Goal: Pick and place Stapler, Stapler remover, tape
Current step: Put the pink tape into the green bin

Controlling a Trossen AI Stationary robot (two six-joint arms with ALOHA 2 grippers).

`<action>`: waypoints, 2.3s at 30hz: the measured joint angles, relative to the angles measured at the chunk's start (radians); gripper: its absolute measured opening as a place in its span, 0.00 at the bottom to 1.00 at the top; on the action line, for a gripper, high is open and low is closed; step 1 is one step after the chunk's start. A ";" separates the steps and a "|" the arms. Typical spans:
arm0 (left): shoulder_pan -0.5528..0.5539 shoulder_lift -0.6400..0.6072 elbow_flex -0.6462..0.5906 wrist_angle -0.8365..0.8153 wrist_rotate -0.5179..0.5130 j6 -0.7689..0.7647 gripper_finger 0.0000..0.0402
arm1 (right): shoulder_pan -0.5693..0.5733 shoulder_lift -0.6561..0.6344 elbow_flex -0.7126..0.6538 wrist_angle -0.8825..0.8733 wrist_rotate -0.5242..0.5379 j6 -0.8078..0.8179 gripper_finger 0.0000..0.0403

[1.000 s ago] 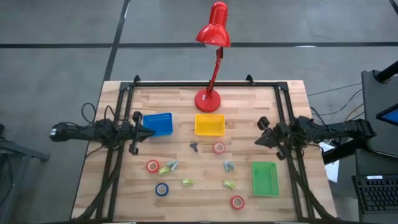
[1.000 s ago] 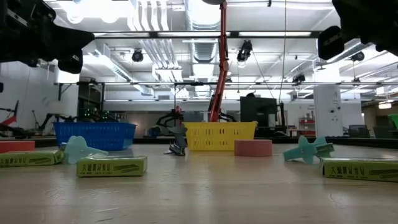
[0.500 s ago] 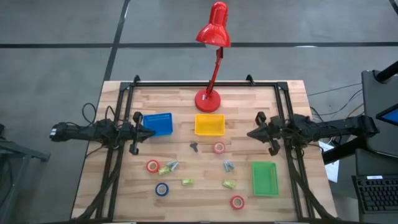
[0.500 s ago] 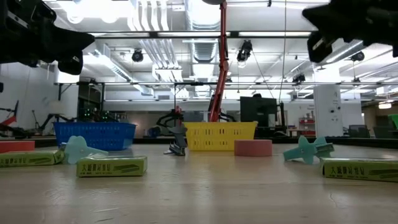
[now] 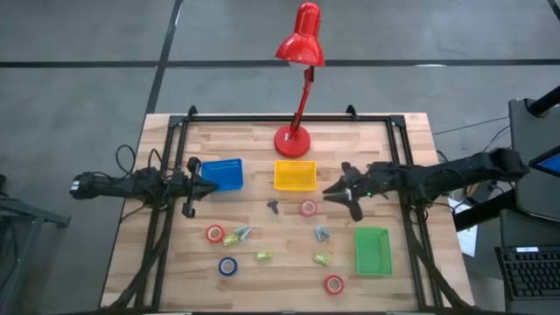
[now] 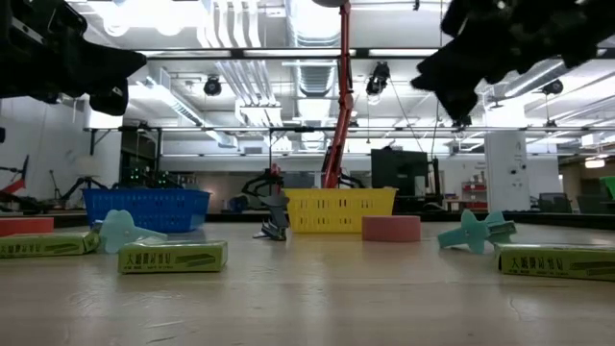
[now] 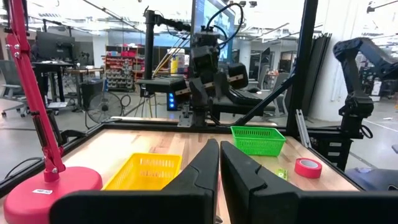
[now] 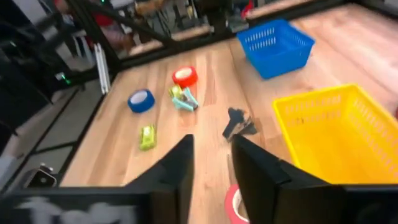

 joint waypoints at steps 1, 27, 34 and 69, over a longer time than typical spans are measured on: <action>0.000 0.000 0.000 0.000 0.000 0.000 0.05 | 0.005 0.030 0.015 -0.001 0.000 -0.001 0.32; 0.000 0.010 -0.001 -0.002 0.000 0.000 0.05 | 0.120 0.559 0.210 -0.063 0.093 -0.210 0.44; 0.000 0.016 -0.001 -0.017 0.000 0.000 0.05 | 0.129 0.649 0.267 -0.136 0.181 -0.225 0.42; 0.000 0.023 -0.001 -0.025 0.000 0.000 0.05 | 0.191 0.461 0.319 -0.436 0.080 -0.137 0.11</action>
